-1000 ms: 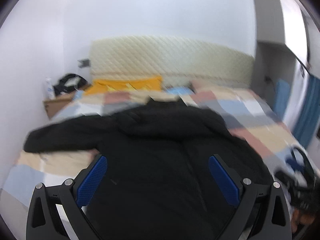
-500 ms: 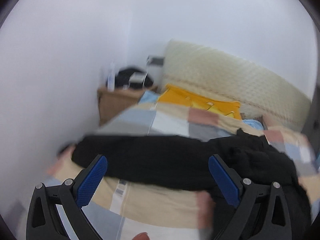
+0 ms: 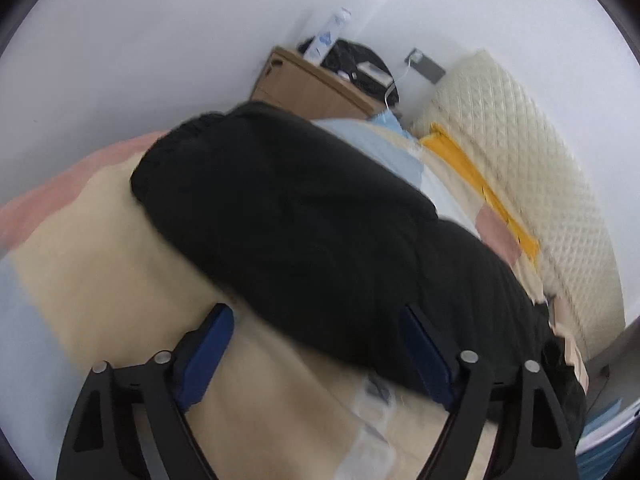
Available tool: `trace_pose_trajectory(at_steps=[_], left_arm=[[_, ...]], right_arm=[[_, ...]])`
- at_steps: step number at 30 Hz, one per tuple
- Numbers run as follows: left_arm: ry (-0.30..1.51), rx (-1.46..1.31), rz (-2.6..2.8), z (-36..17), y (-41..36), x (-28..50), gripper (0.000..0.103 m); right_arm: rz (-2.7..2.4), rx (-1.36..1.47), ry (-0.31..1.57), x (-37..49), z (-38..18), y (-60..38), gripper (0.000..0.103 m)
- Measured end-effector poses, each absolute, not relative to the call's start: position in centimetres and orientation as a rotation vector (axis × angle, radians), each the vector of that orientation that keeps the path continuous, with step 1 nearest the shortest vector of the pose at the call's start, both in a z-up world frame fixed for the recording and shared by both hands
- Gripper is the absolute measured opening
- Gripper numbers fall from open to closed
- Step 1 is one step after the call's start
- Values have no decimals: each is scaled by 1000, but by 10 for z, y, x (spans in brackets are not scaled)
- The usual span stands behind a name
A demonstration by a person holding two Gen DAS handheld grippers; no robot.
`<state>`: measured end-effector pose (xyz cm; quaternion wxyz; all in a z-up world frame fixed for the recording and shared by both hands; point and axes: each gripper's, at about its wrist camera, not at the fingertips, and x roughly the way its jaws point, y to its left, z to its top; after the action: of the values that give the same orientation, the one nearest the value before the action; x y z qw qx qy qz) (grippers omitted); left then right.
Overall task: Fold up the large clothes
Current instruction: 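Grasp the other sleeve cuff with the left gripper, then lift the sleeve with the left gripper and swing it over the jacket body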
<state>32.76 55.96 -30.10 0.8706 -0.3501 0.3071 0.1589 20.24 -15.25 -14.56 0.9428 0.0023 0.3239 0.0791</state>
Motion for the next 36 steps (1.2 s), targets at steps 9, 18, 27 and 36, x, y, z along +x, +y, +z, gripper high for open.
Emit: trace_pose_trajectory(at_steps=[9,18,27,36], left_arm=[[600,-782,438,-308,593,375,68],[626,-712,468,-292,587,370,28],[535,-612,463,-215,553,343,12],[505,-530,442,-132,513,318,12]], right_arm=[[151,-6,685,219,-153,-139,86],[130,40,671,210,-144,-153,86],[119,76,629,193,-131,-172,87],[123,129,547,172,-114,-199,103]])
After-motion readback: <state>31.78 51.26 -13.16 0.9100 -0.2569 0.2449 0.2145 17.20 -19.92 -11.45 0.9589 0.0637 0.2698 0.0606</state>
